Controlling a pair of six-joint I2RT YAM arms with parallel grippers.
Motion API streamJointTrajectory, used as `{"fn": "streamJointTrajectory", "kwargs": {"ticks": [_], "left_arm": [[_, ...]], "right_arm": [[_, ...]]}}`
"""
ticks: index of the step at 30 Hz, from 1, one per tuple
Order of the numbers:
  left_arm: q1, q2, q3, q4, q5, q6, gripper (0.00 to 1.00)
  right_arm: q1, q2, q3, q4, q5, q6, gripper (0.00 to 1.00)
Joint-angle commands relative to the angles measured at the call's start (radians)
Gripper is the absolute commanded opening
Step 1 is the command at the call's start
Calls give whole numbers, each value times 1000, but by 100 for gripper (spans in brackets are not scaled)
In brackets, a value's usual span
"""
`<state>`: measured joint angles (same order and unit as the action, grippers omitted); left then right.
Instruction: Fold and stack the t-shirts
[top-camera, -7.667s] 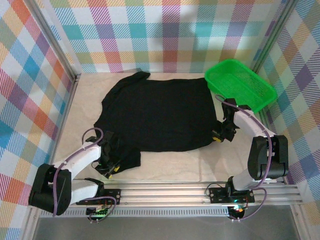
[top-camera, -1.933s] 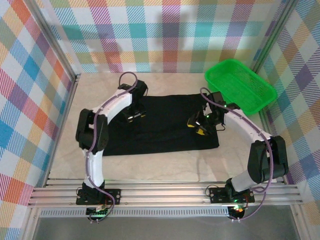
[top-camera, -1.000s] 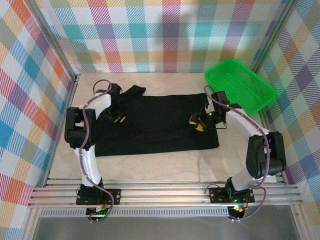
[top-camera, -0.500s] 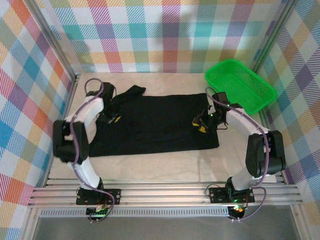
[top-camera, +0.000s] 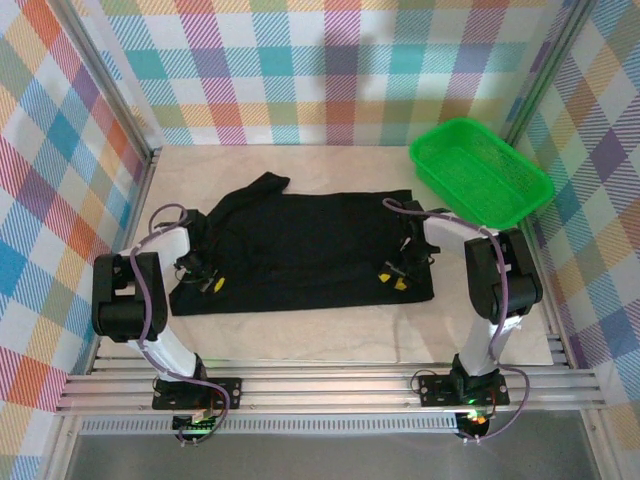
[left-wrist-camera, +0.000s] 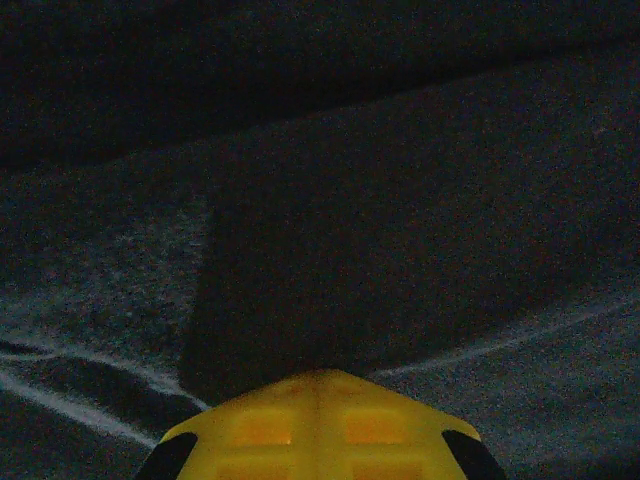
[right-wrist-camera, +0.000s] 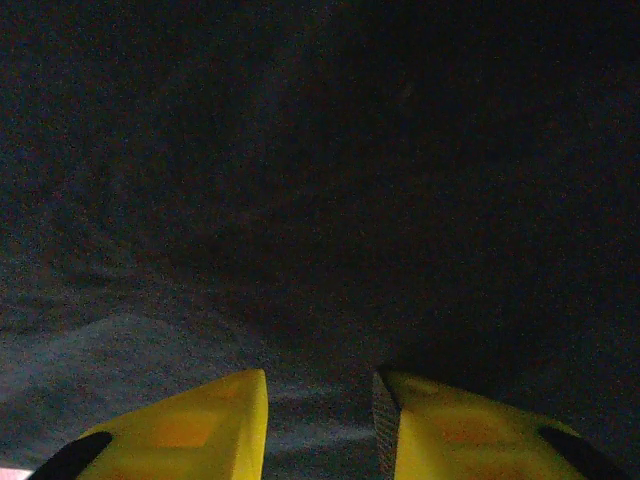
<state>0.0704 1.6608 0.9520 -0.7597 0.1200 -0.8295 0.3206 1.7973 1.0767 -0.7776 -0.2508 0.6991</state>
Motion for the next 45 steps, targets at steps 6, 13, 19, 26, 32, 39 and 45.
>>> {"fn": "streamJointTrajectory", "kwargs": {"ticks": [6, 13, 19, 26, 32, 39, 45], "left_arm": [[66, -124, 51, -120, -72, 13, 9], [-91, 15, 404, -10, 12, -230, 47], [-185, 309, 743, 68, 66, -422, 54], [-246, 527, 962, 110, 80, -574, 59], [-250, 612, 995, 188, 42, -653, 56], [-233, 697, 1085, 163, 20, -638, 33], [-197, 687, 1119, 128, -3, -583, 0]], "right_arm": [[51, -179, -81, -15, -4, 41, 41], [24, -222, 118, 46, 15, -51, 53], [-31, -93, 316, 51, -58, -59, 53], [-48, -15, 426, 60, -79, -58, 54], [-54, 4, 453, 57, -88, -56, 54], [-64, 4, 430, 58, -87, -65, 54], [-104, 67, 486, 43, 17, -93, 52]]}}
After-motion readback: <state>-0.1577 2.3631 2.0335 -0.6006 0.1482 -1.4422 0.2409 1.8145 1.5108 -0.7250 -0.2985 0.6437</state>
